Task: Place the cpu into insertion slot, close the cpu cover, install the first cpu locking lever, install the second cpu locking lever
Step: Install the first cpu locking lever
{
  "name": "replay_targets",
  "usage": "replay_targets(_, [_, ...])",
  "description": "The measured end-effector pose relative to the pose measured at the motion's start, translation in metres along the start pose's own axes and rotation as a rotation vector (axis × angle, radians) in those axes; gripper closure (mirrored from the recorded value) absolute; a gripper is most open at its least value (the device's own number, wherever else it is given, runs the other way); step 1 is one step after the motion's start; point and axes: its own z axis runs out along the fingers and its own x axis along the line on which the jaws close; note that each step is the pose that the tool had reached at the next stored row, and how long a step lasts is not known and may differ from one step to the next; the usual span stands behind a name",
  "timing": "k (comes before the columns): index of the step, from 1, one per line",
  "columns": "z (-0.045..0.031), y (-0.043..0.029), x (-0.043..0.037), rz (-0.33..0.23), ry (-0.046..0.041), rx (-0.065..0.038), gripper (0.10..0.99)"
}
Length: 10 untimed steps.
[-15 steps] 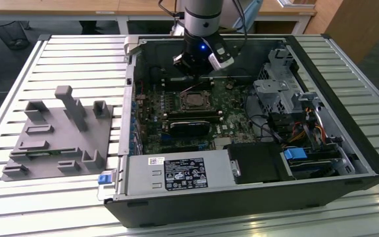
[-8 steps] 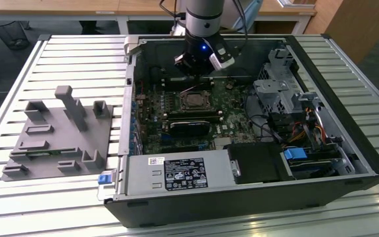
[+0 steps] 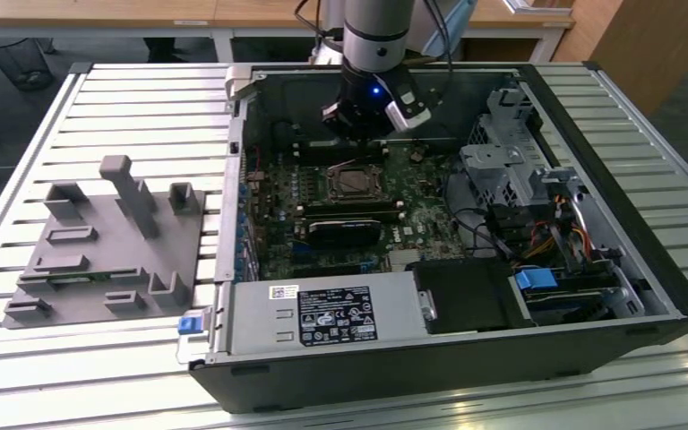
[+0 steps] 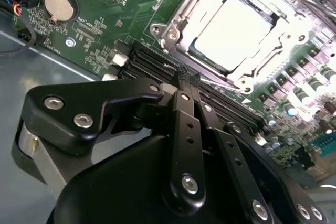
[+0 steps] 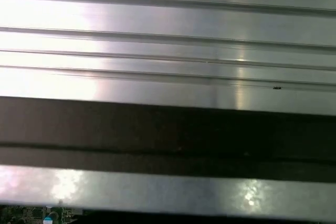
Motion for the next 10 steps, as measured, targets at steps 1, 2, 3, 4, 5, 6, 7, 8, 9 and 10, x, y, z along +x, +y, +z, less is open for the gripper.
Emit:
replay_targets(1, [0.0012, -0.0001, -0.0005, 0.0, 0.0, 0.0, 0.98])
replay_targets(2, [0.0023, -0.0002, -0.0009, 0.0, 0.0001, 0.0, 0.98])
replay_targets(3, [0.0035, -0.0003, -0.0012, 0.0, 0.0, 0.0, 0.98])
replay_targets(4, [0.0047, -0.0004, -0.0013, 0.0, 0.0, 0.0, 0.98])
replay_targets(5, [0.0059, -0.0005, -0.0014, 0.0, -0.0001, 0.0, 0.98])
replay_targets(6, [0.0068, -0.0006, -0.0015, 0.001, 0.0, 0.0, 0.98])
replay_targets(7, [0.0077, -0.0007, -0.0016, 0.001, 0.0, 0.0, 0.98])
replay_targets(8, [0.0083, -0.0008, -0.0018, 0.001, 0.0, 0.0, 0.98])
replay_targets(9, [0.0087, -0.0008, -0.0019, 0.001, 0.0, 0.0, 0.98])
replay_targets(10, [0.0088, -0.0008, -0.0019, 0.001, 0.0, 0.0, 0.98])
